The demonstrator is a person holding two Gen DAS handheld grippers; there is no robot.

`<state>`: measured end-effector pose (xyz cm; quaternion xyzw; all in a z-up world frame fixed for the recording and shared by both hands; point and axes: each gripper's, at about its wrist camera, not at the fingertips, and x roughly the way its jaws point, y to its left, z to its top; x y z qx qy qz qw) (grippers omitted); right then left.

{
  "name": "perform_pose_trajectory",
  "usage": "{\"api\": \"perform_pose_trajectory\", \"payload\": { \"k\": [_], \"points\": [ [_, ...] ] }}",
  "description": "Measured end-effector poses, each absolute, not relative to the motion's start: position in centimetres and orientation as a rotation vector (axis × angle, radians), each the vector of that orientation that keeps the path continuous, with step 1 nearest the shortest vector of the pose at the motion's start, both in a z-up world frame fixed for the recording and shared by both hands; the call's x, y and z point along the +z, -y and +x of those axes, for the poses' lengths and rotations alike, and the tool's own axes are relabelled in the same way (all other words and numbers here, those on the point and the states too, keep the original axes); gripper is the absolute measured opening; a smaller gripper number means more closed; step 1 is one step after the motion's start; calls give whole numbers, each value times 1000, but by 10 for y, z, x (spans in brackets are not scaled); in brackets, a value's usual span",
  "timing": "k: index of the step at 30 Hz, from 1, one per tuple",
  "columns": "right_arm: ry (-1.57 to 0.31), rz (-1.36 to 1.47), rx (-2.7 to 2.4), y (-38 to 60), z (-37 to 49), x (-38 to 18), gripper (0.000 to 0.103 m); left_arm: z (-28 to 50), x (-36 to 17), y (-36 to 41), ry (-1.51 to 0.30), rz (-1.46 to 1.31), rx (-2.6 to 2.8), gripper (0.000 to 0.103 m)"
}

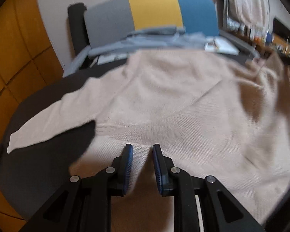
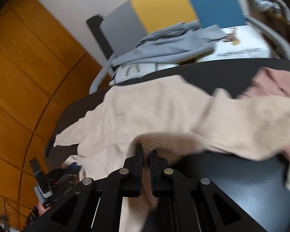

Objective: Fold clothes
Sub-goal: 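Release the sleeve with the right tool and smooth the sweater body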

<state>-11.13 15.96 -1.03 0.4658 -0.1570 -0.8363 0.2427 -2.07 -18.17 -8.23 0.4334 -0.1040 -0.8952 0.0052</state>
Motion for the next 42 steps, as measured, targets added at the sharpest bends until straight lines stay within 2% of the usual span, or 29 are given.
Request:
{"api": "perform_pose_trajectory", "payload": {
  "k": [3,8,10,12,14,19,25,31,32,33,34,36,42],
  "points": [
    [366,1327,-2248,-120,-139,-38,7,-38,-86,174,389,1367,-2779,21],
    [338,1428,-2170,-96,-159,-90,11,-47,-90,182,291,1417,-2765,21],
    [375,1379,-2164,-108,-151,-86,21,-43,-93,183,301,1405,-2781,21],
    [394,1309,-2200,-132,-132,-71,54,-38,-96,182,338,1377,-2793,21],
    [409,1199,-2262,-160,-100,-54,60,-36,-96,180,340,1353,-2801,21],
    [308,1239,-2257,-186,-41,-58,59,-34,-96,180,324,1314,-2807,21],
    [121,1277,-2208,-163,-12,-88,51,-36,-94,178,308,1328,-2782,21],
    [158,1239,-2262,-144,-28,-95,49,-35,-93,185,199,1355,-2775,21],
    [180,1241,-2254,-145,-28,-94,41,-34,-93,185,188,1354,-2773,21],
    [201,1243,-2245,-145,-28,-93,21,-34,-93,185,177,1353,-2771,21],
    [222,1244,-2237,-145,-27,-92,15,-34,-93,184,182,1354,-2769,21],
    [265,1247,-2219,-145,-27,-90,8,-34,-93,182,202,1356,-2764,21],
    [415,1223,-2170,-162,-18,-67,7,-34,-93,183,218,1380,-2759,21]
  ]
}}
